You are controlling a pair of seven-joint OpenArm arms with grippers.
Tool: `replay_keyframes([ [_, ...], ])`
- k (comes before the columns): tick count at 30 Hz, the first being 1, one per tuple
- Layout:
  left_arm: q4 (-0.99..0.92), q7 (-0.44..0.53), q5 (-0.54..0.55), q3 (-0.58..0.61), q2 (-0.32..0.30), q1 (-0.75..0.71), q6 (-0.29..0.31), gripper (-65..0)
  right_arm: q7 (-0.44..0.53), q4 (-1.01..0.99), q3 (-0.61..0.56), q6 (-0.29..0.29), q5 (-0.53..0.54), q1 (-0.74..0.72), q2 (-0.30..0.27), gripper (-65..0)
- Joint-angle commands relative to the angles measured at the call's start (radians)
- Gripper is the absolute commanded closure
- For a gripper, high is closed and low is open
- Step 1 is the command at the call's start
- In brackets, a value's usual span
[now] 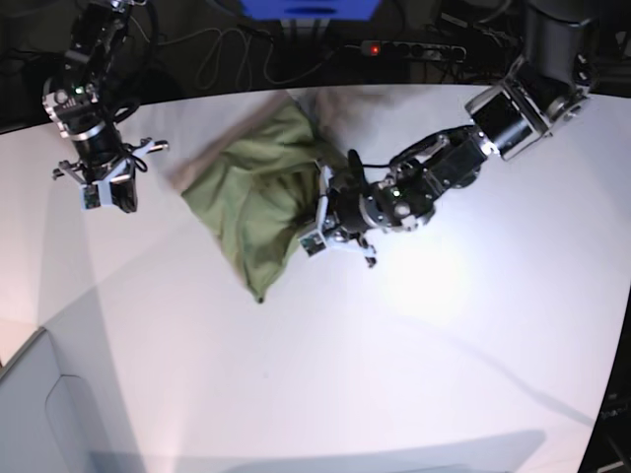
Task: Fold the T-shirt properly
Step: 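Drag and square the bundle with the left gripper, then release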
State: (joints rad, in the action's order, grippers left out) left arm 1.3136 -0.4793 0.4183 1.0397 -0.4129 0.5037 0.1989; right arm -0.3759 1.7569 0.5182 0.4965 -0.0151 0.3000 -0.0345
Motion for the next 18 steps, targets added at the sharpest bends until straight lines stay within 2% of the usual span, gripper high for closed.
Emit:
replay_keyframes([
  [1, -0.013, -0.009, 0.006, 0.018, 0.013, 0.034, 0.043, 0.0, 0.021, 0.018, 0.016, 0.000, 0.013, 0.000, -0.009, -0.1],
  [4, -0.076, -0.009, -0.063, 0.066, 0.070, 0.097, 0.136, 0.0, 0.021, 0.018, 0.029, 0.000, 0.013, 0.003, -0.006, -0.1],
  [10, -0.233, -0.008, -0.376, 0.075, 0.217, 0.168, 0.308, 0.0, 0.021, 0.018, 0.029, -0.002, 0.013, 0.024, 0.003, -0.1],
  [12, -0.268, -0.008, -0.436, 0.075, 0.248, 0.181, 0.337, 0.0, 0.021, 0.018, 0.032, -0.002, 0.010, 0.026, 0.014, -0.1],
  [14, -0.277, -0.014, -0.483, 0.077, 0.266, 0.184, 0.339, 0.0, 0.021, 0.018, 0.044, -0.002, 0.011, 0.031, 0.025, -0.1],
  [16, -0.274, -0.016, -0.514, 0.080, 0.269, 0.184, 0.339, -7.9, 0.021, 0.018, 0.044, -0.002, 0.011, 0.029, 0.029, -0.1],
  [18, -0.274, -0.011, -0.526, 0.075, 0.268, 0.184, 0.339, -19.5, 0.021, 0.018, 0.043, -0.002, 0.011, 0.029, 0.029, -0.1],
])
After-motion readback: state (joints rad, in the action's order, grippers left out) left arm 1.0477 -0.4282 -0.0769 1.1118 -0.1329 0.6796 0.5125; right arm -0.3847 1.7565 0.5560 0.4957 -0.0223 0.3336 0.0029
